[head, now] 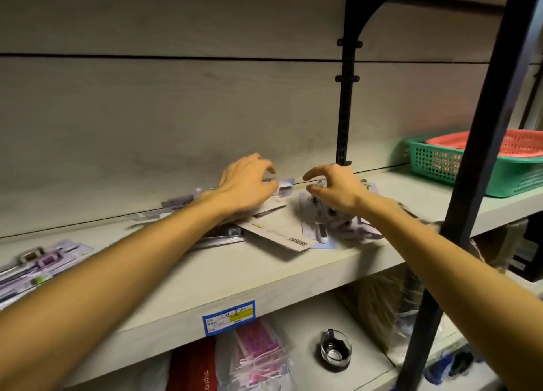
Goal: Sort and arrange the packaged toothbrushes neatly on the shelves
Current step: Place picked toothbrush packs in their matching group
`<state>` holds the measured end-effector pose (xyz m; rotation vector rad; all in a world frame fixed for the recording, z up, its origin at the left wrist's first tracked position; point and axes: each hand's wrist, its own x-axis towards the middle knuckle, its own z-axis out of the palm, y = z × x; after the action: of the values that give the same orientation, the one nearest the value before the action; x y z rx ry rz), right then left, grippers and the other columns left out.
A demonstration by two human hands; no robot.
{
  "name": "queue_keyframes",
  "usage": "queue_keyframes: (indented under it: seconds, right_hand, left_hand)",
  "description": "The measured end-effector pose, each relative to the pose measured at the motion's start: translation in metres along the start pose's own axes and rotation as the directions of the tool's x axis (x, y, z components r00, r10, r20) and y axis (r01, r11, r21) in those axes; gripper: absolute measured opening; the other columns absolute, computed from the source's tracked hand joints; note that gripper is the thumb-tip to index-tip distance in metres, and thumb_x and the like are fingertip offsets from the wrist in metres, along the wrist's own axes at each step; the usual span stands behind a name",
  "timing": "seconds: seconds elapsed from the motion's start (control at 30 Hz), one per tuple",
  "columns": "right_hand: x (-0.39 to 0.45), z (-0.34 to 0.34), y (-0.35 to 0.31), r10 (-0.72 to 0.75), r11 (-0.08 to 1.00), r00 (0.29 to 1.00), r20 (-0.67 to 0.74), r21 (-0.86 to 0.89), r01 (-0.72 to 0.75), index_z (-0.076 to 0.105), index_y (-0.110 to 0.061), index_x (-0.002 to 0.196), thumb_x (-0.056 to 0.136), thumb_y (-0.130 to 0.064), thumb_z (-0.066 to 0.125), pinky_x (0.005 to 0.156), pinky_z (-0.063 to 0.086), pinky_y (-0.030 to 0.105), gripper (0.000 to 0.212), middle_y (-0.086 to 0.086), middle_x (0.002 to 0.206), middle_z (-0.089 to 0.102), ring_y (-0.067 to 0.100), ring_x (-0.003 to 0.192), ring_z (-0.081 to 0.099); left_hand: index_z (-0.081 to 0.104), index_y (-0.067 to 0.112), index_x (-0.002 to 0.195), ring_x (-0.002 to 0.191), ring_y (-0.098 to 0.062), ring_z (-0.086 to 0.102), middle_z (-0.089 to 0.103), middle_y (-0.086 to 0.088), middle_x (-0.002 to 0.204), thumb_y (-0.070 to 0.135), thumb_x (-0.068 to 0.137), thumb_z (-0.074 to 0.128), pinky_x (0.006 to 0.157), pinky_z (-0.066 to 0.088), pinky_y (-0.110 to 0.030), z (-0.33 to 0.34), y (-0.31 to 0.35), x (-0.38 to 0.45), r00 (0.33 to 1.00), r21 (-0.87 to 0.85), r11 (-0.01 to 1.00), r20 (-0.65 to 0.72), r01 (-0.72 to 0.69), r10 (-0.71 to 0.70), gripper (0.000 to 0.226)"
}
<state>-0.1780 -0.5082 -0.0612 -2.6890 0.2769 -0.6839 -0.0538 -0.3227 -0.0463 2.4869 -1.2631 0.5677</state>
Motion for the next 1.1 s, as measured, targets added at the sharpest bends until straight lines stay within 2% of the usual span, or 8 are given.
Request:
queue_keyframes:
  seconds: [0.2,0.3,0.4,0.53,0.67,0.8,0.97,1.1]
  right_hand:
    - [0.034,0.037,-0.028,-0.005,0.997,0.993,0.122,-0.072,0.014,0.045,-0.013,0.145,0.093,-0.032,0.066,0.104,0.046,0.04,0.059,0.009,0.144,0.054,0.029,0.121,0.057]
    - [0.046,0.054,-0.033,0.03,0.995,0.989,0.143,-0.094,-0.016,0.051,-0.013,0.139,0.093,-0.025,0.064,0.102,0.048,0.046,0.049,0.012,0.137,0.058,0.031,0.119,0.058]
    - [0.054,0.062,-0.031,0.025,0.991,0.994,0.107,-0.137,-0.01,0.061,-0.014,0.126,0.09,-0.026,0.065,0.093,0.053,0.046,0.038,0.013,0.127,0.063,0.033,0.11,0.062]
    - [0.059,0.053,-0.029,-0.032,0.981,0.999,0.006,-0.189,0.032,0.07,-0.02,0.109,0.083,-0.043,0.073,0.079,0.055,0.037,0.035,0.007,0.109,0.071,0.031,0.097,0.066]
    - [0.055,0.046,-0.028,-0.102,0.982,0.983,-0.154,-0.17,0.075,0.069,-0.021,0.105,0.087,-0.042,0.071,0.07,0.048,0.032,0.028,0.003,0.108,0.072,0.028,0.097,0.066]
    - [0.048,0.035,-0.019,-0.036,0.999,0.957,-0.289,-0.01,0.034,0.068,-0.021,0.093,0.087,-0.046,0.07,0.059,0.038,0.028,0.026,0.001,0.085,0.071,0.026,0.079,0.065]
    - [0.043,0.027,-0.024,0.065,0.957,0.965,-0.256,0.29,0.013,0.07,-0.012,0.093,0.088,-0.044,0.071,0.068,0.058,0.041,0.033,0.006,0.085,0.073,0.025,0.078,0.069]
    - [0.043,0.033,-0.035,0.093,0.861,0.981,-0.171,0.509,0.007,0.066,-0.005,0.097,0.088,-0.033,0.074,0.071,0.061,0.047,0.03,0.01,0.088,0.073,0.03,0.083,0.071]
  left_hand:
    - [0.066,0.024,0.123,0.115,-0.029,0.061,0.066,-0.005,0.127,0.041,0.093,0.057,0.097,0.051,-0.041,-0.025,-0.084,-0.019,0.965,0.1,0.971,0.129,0.218,-0.23,0.036]
    - [0.072,0.025,0.092,0.085,-0.022,0.065,0.072,0.0,0.091,0.048,0.1,0.051,0.075,0.054,-0.036,-0.027,-0.113,-0.033,0.939,-0.047,0.963,0.237,0.266,-0.248,0.032]
    - [0.069,0.02,0.086,0.065,-0.019,0.058,0.068,-0.003,0.074,0.051,0.102,0.046,0.059,0.043,-0.032,-0.027,-0.128,-0.05,0.941,-0.064,0.979,0.296,0.193,-0.166,0.041]
    - [0.074,0.021,0.104,0.081,-0.013,0.064,0.074,0.003,0.096,0.045,0.098,0.058,0.07,0.047,-0.028,-0.034,-0.141,-0.058,0.962,-0.028,0.992,0.251,0.122,-0.111,0.029]
    - [0.07,0.022,0.123,0.101,-0.014,0.065,0.072,0.005,0.116,0.031,0.086,0.076,0.09,0.052,-0.03,-0.038,-0.148,-0.06,0.972,-0.041,0.99,0.198,0.136,-0.125,0.039]
    - [0.074,0.021,0.111,0.098,-0.017,0.068,0.074,0.004,0.105,0.024,0.087,0.076,0.095,0.053,-0.042,-0.044,-0.158,-0.066,0.964,-0.241,0.935,0.125,0.26,-0.236,0.024]
    - [0.068,0.033,0.088,0.092,-0.016,0.068,0.072,0.008,0.092,0.022,0.092,0.07,0.088,0.056,-0.039,-0.056,-0.163,-0.079,0.942,-0.308,0.891,0.082,0.333,-0.324,0.012]
    - [0.071,0.019,0.096,0.088,-0.025,0.068,0.074,-0.008,0.099,0.019,0.096,0.065,0.086,0.056,-0.044,-0.061,-0.161,-0.085,0.904,-0.409,0.819,0.035,0.403,-0.427,0.005]
